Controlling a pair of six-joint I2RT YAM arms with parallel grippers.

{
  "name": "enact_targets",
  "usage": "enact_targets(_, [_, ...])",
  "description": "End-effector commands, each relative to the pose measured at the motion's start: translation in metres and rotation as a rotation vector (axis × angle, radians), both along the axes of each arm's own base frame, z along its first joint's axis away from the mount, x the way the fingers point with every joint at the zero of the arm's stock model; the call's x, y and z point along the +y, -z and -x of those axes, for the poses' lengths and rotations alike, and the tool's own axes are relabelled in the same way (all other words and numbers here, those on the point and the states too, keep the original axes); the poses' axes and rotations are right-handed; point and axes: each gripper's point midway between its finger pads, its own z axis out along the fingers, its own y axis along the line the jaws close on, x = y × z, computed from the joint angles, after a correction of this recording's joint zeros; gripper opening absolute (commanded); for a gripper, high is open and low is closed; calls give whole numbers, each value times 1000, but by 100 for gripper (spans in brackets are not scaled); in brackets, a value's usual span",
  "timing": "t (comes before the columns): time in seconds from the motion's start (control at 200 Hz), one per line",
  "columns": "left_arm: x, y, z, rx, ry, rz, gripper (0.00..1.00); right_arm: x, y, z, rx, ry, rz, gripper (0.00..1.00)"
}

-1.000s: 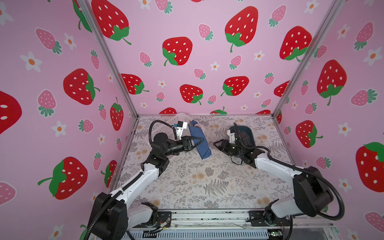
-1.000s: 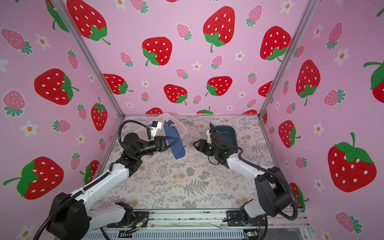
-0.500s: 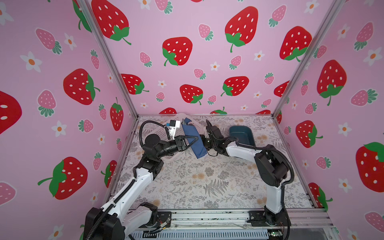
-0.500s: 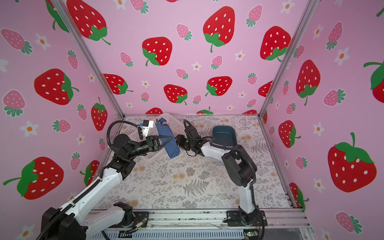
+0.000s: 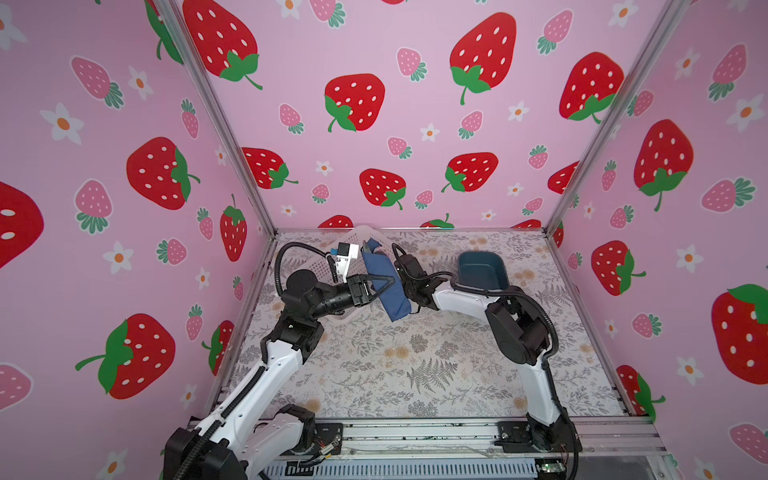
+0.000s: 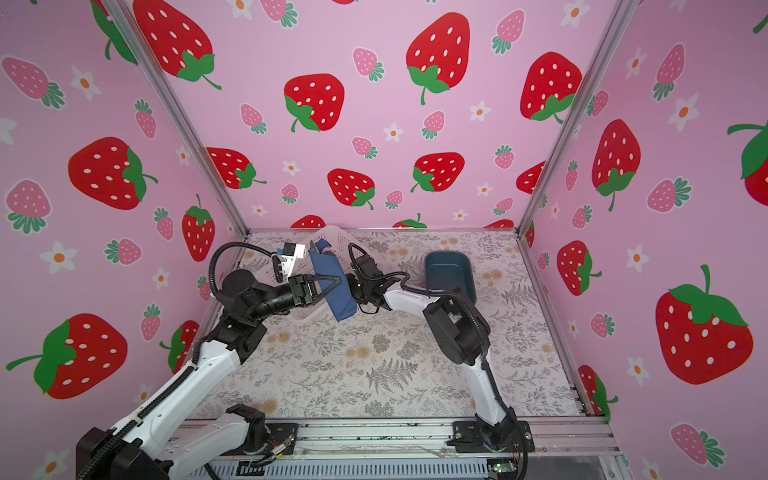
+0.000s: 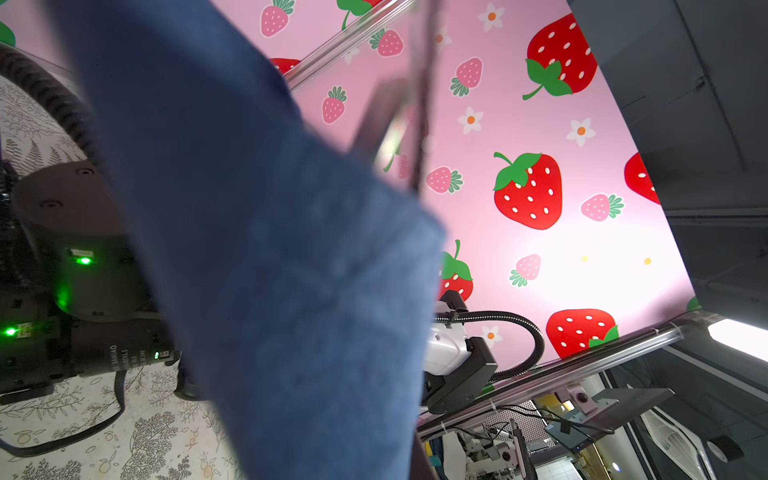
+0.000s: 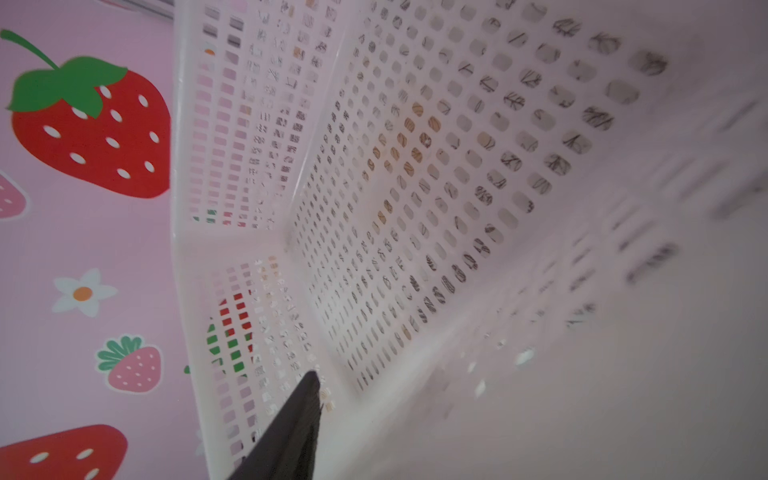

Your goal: Place the utensils on the paper napkin and roll it up

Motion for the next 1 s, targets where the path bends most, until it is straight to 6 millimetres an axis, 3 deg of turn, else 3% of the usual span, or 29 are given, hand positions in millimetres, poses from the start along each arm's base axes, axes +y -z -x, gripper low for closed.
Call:
enact_targets(0.0, [2, -15, 6, -65, 8, 2, 17, -33, 23, 10, 8, 0, 157, 40])
enact_targets(0.265, [2, 9, 3, -22, 10, -50, 16, -77, 14, 29, -82, -133, 260, 33])
enact_targets(0.465, [-2, 32, -10, 37, 26, -78, 16, -126, 22, 27, -105, -145, 341, 29])
enact_targets(0.64, [-3, 49, -19, 65, 15, -112, 16, -151, 21, 18, -130, -195, 419, 29])
enact_targets(0.81, [-6, 69, -27, 97, 30, -145, 16, -151, 3, 11, -158, -217, 388, 32])
enact_targets(0.995, [-10, 90, -38, 144, 39, -175, 15, -144, -33, 19, -195, -198, 269, 46])
